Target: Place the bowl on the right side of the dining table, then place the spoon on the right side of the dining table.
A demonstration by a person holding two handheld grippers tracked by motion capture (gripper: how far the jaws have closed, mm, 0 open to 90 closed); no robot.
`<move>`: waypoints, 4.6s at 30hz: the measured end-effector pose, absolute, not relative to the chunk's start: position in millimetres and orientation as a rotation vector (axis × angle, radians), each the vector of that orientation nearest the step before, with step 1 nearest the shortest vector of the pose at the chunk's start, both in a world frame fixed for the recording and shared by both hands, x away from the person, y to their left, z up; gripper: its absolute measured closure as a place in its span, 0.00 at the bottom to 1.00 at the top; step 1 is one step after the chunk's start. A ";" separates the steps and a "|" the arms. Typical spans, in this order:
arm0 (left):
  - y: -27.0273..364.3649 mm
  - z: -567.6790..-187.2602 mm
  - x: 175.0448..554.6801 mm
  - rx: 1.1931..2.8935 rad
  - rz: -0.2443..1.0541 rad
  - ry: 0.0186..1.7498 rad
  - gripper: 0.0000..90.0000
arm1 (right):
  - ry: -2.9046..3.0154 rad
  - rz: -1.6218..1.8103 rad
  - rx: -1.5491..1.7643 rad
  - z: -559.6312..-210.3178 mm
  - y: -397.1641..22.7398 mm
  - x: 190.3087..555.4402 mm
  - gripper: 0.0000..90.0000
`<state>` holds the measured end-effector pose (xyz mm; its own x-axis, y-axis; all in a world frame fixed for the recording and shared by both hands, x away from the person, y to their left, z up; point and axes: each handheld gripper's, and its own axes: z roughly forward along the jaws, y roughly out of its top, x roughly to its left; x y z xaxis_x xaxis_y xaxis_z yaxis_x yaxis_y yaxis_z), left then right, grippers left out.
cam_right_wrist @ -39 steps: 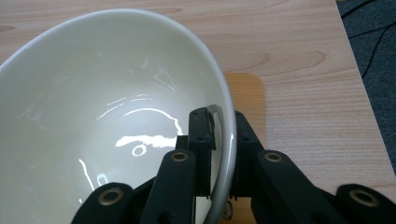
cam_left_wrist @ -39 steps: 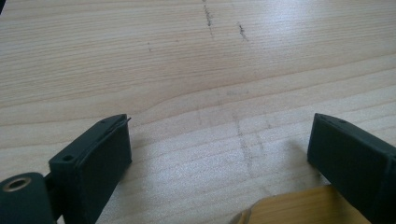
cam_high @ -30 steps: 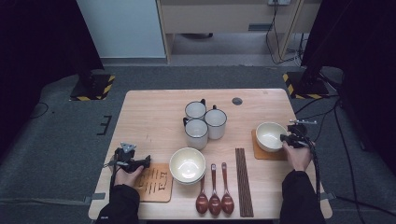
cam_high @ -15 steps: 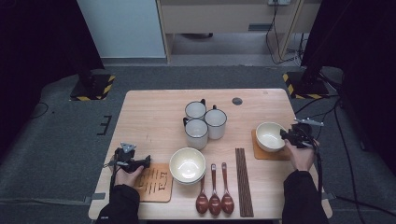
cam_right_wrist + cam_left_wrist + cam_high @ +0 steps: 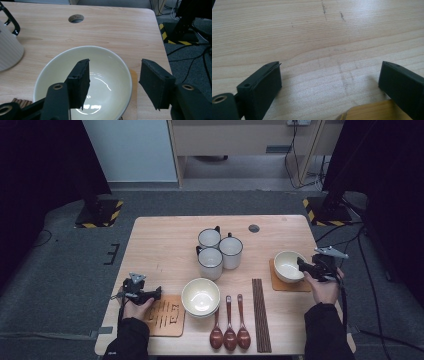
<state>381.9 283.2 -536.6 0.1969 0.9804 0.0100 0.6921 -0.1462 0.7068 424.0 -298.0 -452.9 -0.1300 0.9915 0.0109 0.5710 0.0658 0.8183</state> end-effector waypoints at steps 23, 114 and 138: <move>279.1 -509.8 370.7 1.791 0.667 1.500 0.19 | 1.792 1.021 1.489 -437.7 -285.3 405.5 0.35; 158.5 -424.6 323.3 1.764 0.551 0.992 0.26 | 1.955 1.189 1.312 -425.1 -217.9 387.4 0.28; 135.6 -432.3 316.3 1.805 0.508 0.920 0.32 | 2.004 1.255 1.289 -433.2 -203.9 372.7 0.28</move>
